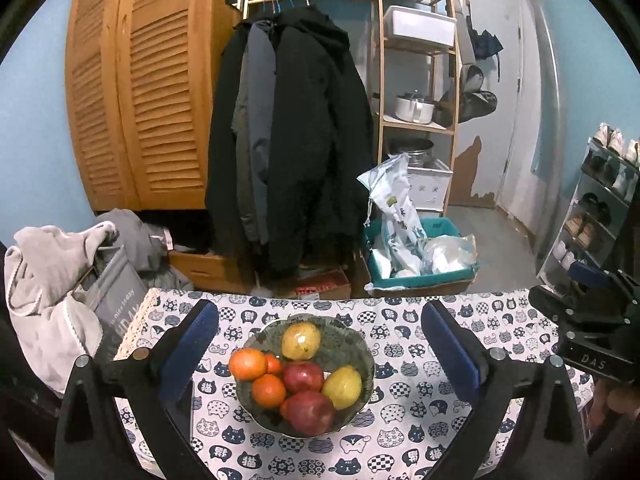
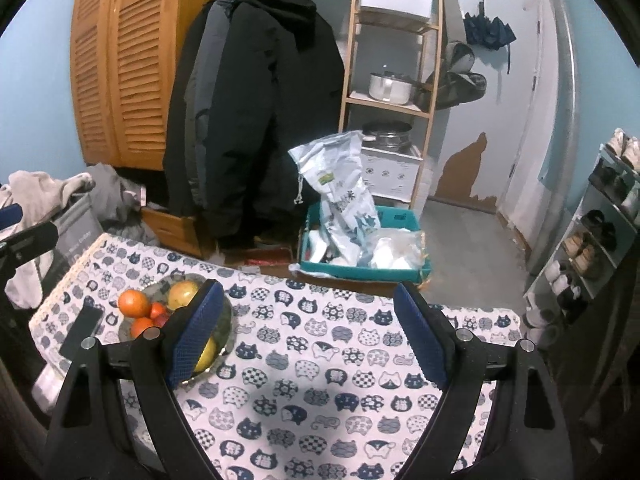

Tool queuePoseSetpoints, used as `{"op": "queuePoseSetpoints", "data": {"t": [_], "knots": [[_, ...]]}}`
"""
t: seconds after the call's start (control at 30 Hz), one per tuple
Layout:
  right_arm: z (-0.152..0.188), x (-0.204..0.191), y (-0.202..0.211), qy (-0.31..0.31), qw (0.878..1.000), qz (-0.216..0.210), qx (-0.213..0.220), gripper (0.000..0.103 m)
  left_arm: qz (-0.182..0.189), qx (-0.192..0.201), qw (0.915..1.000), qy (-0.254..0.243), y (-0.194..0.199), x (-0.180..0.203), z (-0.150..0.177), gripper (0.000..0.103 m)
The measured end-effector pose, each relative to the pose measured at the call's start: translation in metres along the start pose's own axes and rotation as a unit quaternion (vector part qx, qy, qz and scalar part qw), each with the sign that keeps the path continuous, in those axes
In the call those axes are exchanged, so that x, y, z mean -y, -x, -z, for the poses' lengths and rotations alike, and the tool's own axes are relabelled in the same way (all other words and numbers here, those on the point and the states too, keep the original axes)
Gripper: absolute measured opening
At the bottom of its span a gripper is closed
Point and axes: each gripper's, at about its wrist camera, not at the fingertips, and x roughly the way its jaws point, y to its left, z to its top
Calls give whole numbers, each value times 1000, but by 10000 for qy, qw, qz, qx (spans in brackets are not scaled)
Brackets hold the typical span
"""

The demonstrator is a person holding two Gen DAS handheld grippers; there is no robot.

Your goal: Organize fruits

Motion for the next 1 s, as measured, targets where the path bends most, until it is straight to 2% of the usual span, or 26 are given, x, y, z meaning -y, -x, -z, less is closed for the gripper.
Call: {"op": "queuePoseSetpoints", "data": {"t": [0.3, 1.0], "knots": [[-1, 5, 8, 61, 9997, 157, 185, 85, -2, -34, 10000, -20, 0, 4, 0, 102], [-1, 9, 6, 5, 9998, 159, 113, 85, 33, -48, 10000, -16, 1, 8, -1, 102]]}}
